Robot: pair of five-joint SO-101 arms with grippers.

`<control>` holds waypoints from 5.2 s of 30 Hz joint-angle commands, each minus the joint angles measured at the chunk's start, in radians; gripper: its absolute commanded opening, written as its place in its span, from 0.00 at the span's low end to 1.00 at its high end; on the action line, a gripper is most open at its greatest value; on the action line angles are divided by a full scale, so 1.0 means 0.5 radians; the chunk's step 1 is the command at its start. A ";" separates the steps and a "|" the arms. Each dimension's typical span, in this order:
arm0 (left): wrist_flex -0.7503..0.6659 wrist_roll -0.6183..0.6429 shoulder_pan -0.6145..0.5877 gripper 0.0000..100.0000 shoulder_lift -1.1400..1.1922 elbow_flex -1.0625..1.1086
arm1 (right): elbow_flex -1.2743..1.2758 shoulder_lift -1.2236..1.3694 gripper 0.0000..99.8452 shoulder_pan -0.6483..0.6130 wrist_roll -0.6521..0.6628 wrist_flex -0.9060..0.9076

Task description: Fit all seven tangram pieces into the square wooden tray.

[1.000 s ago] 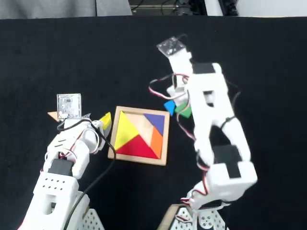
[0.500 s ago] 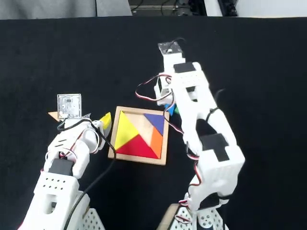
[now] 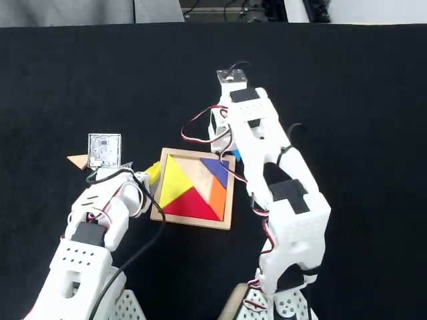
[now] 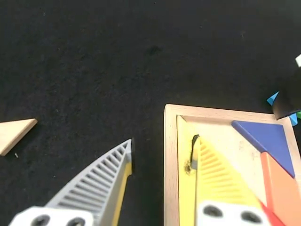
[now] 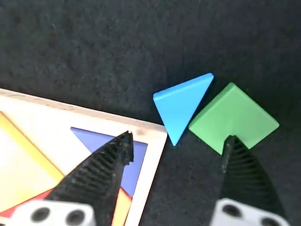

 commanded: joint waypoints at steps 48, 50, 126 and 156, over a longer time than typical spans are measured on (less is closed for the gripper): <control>-0.018 -0.012 0.032 0.21 -0.021 -0.005 | -0.802 0.597 0.19 0.046 -0.347 0.068; -0.018 -0.012 0.032 0.21 -0.021 -0.005 | -0.848 0.640 0.20 0.049 -0.347 0.077; 0.540 -0.264 -0.876 0.21 -0.031 -0.130 | -0.904 0.410 0.17 -0.694 1.694 0.497; 0.537 -0.261 -0.870 0.21 -0.031 -0.133 | -0.020 -0.253 0.01 -0.448 1.605 0.267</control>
